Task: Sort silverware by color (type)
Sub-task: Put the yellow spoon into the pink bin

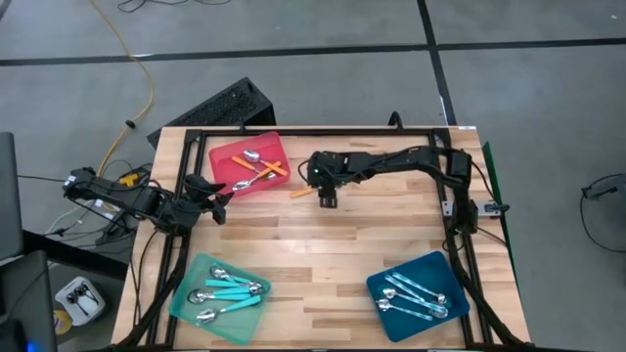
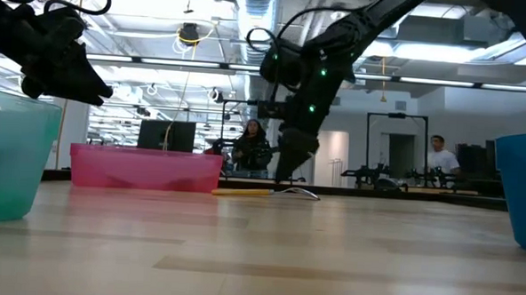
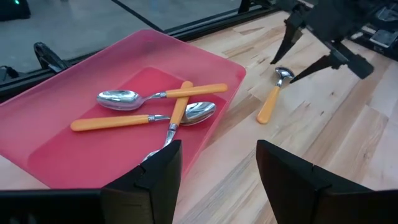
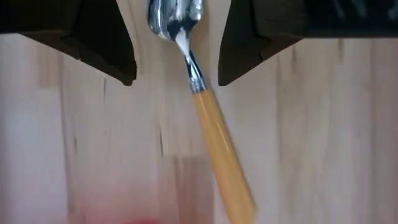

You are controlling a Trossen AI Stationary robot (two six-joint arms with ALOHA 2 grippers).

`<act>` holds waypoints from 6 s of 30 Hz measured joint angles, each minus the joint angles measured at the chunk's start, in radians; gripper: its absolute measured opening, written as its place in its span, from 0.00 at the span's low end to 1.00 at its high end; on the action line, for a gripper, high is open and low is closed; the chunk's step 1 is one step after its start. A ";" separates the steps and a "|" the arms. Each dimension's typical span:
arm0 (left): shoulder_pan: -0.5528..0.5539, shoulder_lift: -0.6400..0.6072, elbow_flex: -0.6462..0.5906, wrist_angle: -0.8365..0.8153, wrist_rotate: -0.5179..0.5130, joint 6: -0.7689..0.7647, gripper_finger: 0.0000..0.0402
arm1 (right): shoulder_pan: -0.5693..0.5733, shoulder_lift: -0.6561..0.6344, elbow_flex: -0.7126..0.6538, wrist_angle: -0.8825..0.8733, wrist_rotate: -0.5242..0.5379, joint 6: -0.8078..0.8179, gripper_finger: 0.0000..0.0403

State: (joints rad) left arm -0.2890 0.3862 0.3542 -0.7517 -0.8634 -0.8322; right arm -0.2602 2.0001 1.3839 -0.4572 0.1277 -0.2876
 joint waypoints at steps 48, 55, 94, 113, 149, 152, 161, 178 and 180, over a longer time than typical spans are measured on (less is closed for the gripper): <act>0.000 -0.001 -0.120 0.187 0.042 -0.010 0.47 | 0.007 0.081 0.000 -0.080 -0.041 0.142 0.11; 0.000 -0.001 -0.063 0.183 0.098 0.028 0.47 | 0.035 0.080 0.000 -0.078 -0.027 0.142 0.11; 0.000 -0.001 0.040 0.174 0.074 0.156 0.47 | 0.167 -0.077 -0.003 0.271 -0.018 0.196 0.11; 0.000 -0.001 0.040 0.157 0.065 0.156 0.47 | 0.116 -0.064 -0.001 0.948 -0.024 0.189 0.11; 0.000 -0.001 0.040 0.128 -0.007 0.175 0.47 | 0.012 0.170 0.337 1.021 -0.200 0.202 0.11; 0.000 -0.001 0.040 0.128 -0.006 0.170 0.47 | 0.013 0.215 0.337 1.069 -0.213 0.224 0.11; 0.000 -0.001 0.040 0.101 0.028 0.170 0.47 | 0.009 0.280 0.337 1.073 -0.220 0.230 0.11; 0.000 -0.001 0.040 0.088 -0.009 0.155 0.47 | -0.030 0.280 0.337 0.927 -0.200 0.225 0.11; 0.000 -0.001 0.040 0.088 -0.009 0.155 0.47 | -0.030 0.301 0.338 0.951 -0.200 0.206 0.11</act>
State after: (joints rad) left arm -0.2891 0.3855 0.3946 -0.6640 -0.8722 -0.6773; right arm -0.2902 2.3009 1.7222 0.4936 -0.0723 -0.0821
